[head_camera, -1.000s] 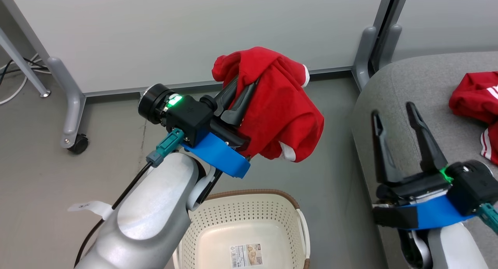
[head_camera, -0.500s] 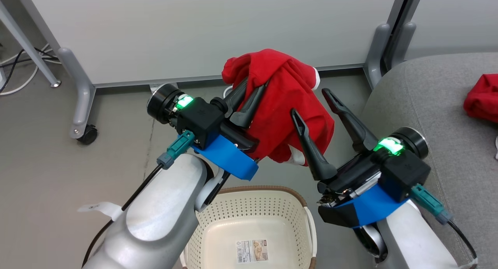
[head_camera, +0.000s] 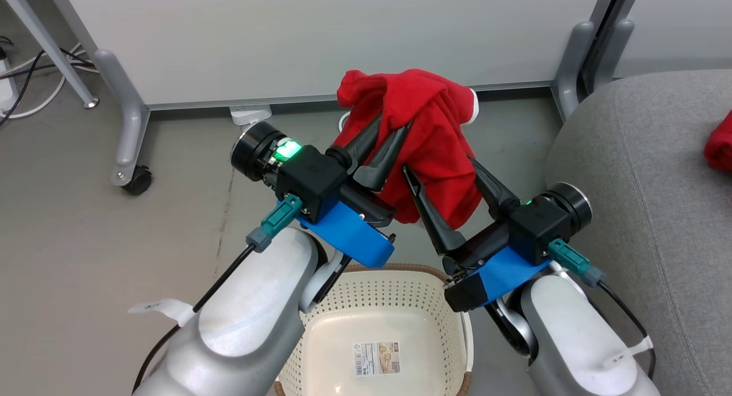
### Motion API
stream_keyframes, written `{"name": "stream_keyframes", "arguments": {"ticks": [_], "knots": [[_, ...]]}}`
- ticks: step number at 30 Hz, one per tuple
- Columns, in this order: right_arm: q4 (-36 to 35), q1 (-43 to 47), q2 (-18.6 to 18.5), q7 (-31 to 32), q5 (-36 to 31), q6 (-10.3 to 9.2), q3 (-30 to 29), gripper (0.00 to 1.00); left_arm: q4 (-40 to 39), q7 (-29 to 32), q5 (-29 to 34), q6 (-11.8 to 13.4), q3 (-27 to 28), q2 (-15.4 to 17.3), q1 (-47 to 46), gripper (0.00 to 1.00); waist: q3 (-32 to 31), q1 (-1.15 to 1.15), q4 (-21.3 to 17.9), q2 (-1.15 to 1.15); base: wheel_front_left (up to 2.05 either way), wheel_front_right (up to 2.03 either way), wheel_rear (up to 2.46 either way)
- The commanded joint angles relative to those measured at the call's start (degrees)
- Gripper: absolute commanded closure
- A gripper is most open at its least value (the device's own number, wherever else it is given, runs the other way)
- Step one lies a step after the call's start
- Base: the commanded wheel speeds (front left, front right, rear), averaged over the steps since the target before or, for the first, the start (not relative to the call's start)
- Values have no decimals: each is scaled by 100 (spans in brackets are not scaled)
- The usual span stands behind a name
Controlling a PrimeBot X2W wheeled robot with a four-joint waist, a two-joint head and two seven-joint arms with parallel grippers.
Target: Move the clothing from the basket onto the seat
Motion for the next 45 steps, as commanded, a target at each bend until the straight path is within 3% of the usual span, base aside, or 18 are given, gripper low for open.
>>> {"name": "stream_keyframes", "arguments": {"ticks": [1, 25, 26, 27, 38, 45], "knots": [[96, -122, 40, -22, 64, 2, 40, 100, -6, -29, 25, -38, -4, -27, -53, 100, 5, 0, 2, 0, 0, 0, 0], [-5, -98, 87, -22, 390, 2, 86, 100, 62, -29, 115, -75, 98, -90, 17, 99, 47, 0, 9, 0, 0, 0, 0], [-18, -98, 87, -23, 401, 2, 82, 100, 52, -29, 114, -76, 111, -97, 24, 36, 50, 0, 11, 0, 0, 0, 0], [-30, -98, 86, -22, 415, 1, 74, 100, 49, -29, 125, -77, 120, -99, 27, 0, 54, 0, 11, 0, 0, 0, 0], [-255, -5, 82, -22, 367, 2, -401, 100, 147, -28, 220, -81, 88, -71, 66, 0, 150, 0, -41, 0, 0, 0, 0], [-426, 127, 61, -23, 266, 2, -892, 100, 197, -23, 270, -82, 102, 16, 98, 0, 316, 0, -304, 0, 0, 0, 0]]}}
